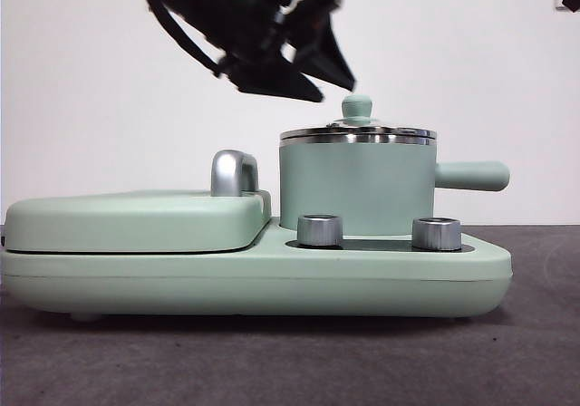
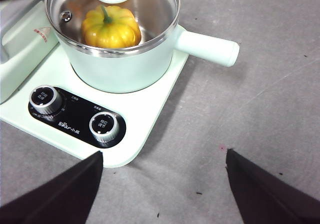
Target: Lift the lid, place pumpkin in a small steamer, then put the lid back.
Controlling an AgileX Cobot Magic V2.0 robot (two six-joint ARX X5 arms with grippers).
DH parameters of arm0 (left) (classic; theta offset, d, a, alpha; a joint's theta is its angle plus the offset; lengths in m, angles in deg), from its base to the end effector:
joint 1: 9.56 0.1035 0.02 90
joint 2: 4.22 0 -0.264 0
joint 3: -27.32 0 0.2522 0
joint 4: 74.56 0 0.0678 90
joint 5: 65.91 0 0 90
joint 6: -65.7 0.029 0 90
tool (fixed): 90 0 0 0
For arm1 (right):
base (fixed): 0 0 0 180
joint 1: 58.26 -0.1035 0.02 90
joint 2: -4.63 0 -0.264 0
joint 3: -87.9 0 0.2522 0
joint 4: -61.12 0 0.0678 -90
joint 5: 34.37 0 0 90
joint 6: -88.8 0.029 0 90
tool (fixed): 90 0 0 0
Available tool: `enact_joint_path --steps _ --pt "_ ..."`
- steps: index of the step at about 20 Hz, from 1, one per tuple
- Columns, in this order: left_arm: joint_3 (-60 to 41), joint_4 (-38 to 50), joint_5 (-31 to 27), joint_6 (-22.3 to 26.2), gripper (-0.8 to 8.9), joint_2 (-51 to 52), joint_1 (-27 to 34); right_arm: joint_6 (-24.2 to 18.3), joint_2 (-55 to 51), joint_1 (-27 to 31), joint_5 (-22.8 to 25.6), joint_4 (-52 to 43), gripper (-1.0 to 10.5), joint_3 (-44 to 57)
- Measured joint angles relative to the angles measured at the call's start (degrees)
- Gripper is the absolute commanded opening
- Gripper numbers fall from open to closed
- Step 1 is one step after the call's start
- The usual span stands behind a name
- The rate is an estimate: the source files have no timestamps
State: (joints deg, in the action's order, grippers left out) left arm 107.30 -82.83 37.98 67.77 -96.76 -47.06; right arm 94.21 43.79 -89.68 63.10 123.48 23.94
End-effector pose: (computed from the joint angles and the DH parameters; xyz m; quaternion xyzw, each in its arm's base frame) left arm 0.2874 -0.2293 0.2783 0.0530 0.1692 -0.4296 0.8855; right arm 0.1050 0.0597 0.3171 -0.0633 0.3125 0.1819 0.9302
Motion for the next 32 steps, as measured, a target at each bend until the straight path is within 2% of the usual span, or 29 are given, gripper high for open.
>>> enact_joint_path --steps 6,9,14,18,25,29,30,31,32 --pt "0.00 -18.91 0.00 -5.44 2.50 10.34 5.05 -0.98 1.22 -0.02 -1.60 -1.14 3.8 0.00" --pt "-0.09 -27.32 0.00 -7.63 2.50 14.67 7.50 -1.51 4.42 0.00 -4.98 -5.27 3.8 0.00" --pt "-5.31 -29.97 -0.44 -8.79 2.50 24.79 11.10 -2.64 11.04 -0.02 -9.77 -13.88 3.8 0.00" --pt "-8.98 -32.20 -0.81 -9.09 2.50 29.81 12.66 -2.67 13.64 -0.02 -11.87 -16.68 3.8 0.00" --pt "-12.35 -36.28 -3.04 -11.21 2.49 37.81 14.43 -2.67 15.32 -0.02 -13.46 -18.78 3.8 0.00" --pt "-12.35 -37.75 -3.04 -11.82 2.45 38.82 14.45 -2.64 15.32 -0.02 -13.55 -18.43 3.7 0.00" --pt "-12.35 -38.10 -3.04 -11.85 1.93 38.84 14.45 -2.64 15.30 -0.02 -13.60 -18.03 2.7 0.00" --pt "-12.35 -38.36 -3.04 -11.85 0.24 38.82 14.45 -2.62 15.30 -0.02 -13.49 -17.73 1.0 0.00" --pt "-12.35 -38.38 -3.04 -11.78 0.24 38.84 14.45 -2.60 15.26 0.00 -13.46 -17.68 -0.2 0.00"
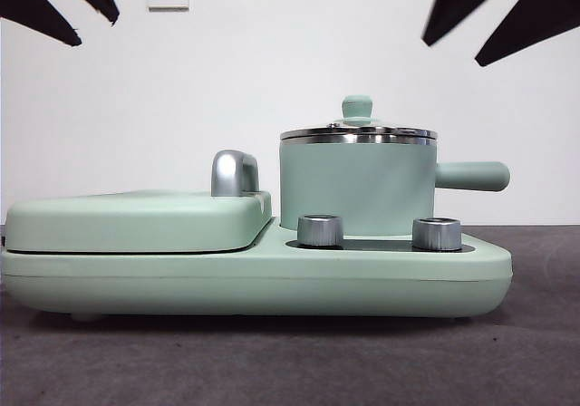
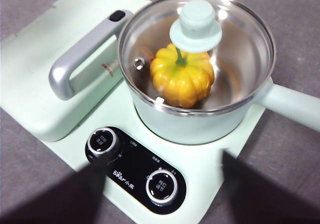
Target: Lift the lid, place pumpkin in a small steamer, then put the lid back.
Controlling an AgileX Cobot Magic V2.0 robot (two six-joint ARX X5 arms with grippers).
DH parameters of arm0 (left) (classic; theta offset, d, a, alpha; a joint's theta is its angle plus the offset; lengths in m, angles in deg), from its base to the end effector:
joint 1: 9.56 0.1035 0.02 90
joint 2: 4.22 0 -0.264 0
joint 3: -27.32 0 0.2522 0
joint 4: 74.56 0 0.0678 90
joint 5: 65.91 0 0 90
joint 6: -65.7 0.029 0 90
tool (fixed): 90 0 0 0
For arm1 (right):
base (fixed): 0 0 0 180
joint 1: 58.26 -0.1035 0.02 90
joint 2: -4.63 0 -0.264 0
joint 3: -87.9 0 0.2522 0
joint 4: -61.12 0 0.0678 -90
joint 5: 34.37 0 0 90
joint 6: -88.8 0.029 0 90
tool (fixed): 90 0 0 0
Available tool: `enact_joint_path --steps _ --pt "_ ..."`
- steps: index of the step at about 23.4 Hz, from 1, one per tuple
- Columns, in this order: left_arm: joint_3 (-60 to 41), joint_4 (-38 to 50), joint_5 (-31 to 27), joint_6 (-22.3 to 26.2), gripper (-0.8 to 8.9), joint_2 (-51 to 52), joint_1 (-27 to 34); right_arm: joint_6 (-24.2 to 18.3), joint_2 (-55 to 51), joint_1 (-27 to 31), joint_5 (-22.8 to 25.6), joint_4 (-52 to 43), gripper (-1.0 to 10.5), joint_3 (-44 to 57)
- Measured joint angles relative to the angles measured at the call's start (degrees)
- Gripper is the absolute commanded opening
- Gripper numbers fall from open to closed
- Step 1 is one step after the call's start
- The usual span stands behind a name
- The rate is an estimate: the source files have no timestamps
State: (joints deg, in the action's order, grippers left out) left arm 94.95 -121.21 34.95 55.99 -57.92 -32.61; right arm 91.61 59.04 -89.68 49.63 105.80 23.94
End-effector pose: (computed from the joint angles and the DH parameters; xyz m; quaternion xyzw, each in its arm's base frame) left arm 0.1722 -0.0792 0.3249 -0.0479 0.3028 -0.2551 0.9170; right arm 0.1641 0.1038 0.3044 -0.0442 0.3018 0.2985 0.9043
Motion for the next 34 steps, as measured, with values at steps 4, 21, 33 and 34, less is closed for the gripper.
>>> enact_joint_path --steps 4,21,33,34 --pt "0.00 0.09 0.02 -0.20 0.06 0.04 -0.07 -0.07 -0.33 -0.02 0.17 -1.20 0.2 0.00" --pt "0.00 -0.52 0.02 -0.20 0.07 0.59 -0.11 -0.04 -0.83 0.00 -0.04 -10.36 0.2 0.00" --pt "-3.02 1.36 0.02 1.84 0.07 9.11 6.62 -0.07 -0.83 -0.02 -0.04 -16.61 0.2 0.00" --pt "-3.82 2.40 0.02 1.84 0.07 10.38 7.74 -0.07 -0.83 -0.02 -0.04 -16.87 0.2 0.00"
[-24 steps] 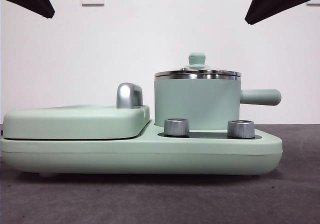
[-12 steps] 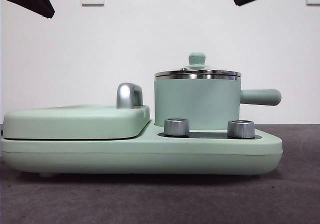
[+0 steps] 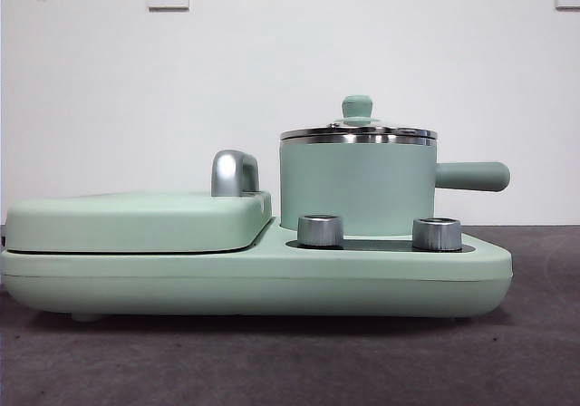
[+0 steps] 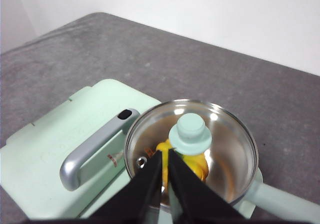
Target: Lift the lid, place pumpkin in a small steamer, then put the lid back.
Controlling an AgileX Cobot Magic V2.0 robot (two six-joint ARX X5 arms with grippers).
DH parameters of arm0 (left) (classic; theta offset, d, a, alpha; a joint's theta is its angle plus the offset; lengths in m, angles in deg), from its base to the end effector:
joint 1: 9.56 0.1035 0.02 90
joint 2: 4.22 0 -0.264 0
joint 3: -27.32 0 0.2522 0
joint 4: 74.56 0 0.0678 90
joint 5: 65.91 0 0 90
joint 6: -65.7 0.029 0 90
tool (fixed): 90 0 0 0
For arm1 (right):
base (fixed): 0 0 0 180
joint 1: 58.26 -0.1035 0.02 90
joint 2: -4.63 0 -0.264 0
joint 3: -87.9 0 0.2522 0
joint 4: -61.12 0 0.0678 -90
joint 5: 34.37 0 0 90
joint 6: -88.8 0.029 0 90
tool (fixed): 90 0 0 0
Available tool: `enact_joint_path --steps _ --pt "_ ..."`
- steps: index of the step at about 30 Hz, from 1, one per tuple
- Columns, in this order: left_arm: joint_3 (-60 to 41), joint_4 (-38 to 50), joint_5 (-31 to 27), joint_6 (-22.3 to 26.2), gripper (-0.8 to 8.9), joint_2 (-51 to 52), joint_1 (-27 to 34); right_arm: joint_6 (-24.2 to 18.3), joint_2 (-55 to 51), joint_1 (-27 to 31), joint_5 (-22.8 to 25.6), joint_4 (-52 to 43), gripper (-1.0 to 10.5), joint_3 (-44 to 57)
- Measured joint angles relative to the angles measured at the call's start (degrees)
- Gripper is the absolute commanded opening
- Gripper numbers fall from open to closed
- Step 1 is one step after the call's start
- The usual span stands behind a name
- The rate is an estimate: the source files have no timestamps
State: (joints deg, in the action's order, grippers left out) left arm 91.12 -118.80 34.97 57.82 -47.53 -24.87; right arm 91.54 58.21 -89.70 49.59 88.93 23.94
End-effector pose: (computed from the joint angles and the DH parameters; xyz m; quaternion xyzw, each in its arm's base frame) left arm 0.1454 -0.0455 0.3341 -0.0576 0.2204 -0.2071 0.9514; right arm 0.1721 0.1088 0.3324 -0.0109 0.1554 0.3139 0.9366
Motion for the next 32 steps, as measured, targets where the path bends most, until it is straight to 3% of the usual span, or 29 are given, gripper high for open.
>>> enact_joint_path --steps 10,22,32 --pt "-15.15 9.77 -0.02 -0.02 0.07 15.56 10.75 0.00 0.00 0.02 0.00 -1.46 0.2 0.00" --pt "-38.88 24.44 -0.28 -0.52 0.07 33.42 13.25 0.00 0.00 0.00 0.00 -1.46 0.2 0.00" --pt "-46.10 25.14 -3.45 -1.70 0.07 42.88 15.08 0.00 0.00 0.00 0.00 -1.46 0.2 0.00"
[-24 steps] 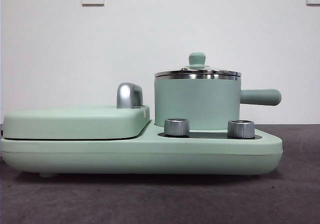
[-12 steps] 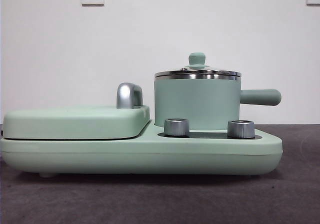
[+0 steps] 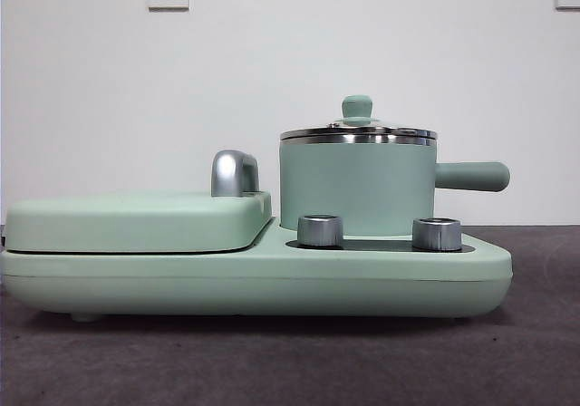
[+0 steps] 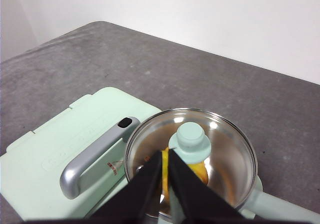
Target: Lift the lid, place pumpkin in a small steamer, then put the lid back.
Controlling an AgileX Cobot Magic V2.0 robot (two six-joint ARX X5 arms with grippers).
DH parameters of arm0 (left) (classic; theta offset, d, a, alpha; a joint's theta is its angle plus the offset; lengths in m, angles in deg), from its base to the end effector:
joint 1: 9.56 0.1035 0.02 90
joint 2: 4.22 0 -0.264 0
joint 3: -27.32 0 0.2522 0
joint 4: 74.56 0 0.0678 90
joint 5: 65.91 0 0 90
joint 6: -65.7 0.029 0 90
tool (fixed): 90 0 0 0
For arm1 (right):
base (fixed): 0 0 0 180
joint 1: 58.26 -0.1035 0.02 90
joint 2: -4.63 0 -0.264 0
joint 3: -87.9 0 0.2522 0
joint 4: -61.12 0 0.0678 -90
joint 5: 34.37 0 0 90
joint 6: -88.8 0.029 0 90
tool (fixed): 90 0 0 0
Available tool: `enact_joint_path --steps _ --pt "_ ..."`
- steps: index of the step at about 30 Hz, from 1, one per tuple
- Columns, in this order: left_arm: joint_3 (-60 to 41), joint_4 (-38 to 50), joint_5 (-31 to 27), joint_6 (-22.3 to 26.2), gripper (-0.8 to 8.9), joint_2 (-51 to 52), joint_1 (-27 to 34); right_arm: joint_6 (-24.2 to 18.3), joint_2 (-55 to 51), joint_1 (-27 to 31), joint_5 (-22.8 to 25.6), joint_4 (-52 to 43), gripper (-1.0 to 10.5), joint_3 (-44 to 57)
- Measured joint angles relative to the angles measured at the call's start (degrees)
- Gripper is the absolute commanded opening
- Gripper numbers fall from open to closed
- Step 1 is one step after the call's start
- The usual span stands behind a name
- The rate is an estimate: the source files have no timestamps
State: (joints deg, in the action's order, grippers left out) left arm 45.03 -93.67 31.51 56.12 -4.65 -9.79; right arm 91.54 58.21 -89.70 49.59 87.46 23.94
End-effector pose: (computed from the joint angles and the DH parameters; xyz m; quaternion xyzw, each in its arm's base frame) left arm 0.0933 -0.0041 0.1773 -0.0843 0.0215 -0.0651 0.9941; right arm 0.1727 0.1091 0.3348 -0.0081 0.1430 0.3148 0.9383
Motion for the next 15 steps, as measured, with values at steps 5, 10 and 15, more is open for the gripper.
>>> enact_joint_path --steps 5,10,15 --pt "-0.96 -0.17 -0.07 -0.35 0.07 0.15 0.02 0.00 0.00 0.02 0.00 0.00 0.2 0.00" --pt "-2.08 0.15 -0.09 -0.63 0.07 0.17 0.00 0.00 0.00 0.00 0.00 0.00 0.2 0.00" --pt "-2.08 -1.09 -0.09 -1.16 0.07 0.13 0.02 0.00 0.00 0.02 0.00 0.00 0.2 0.00"
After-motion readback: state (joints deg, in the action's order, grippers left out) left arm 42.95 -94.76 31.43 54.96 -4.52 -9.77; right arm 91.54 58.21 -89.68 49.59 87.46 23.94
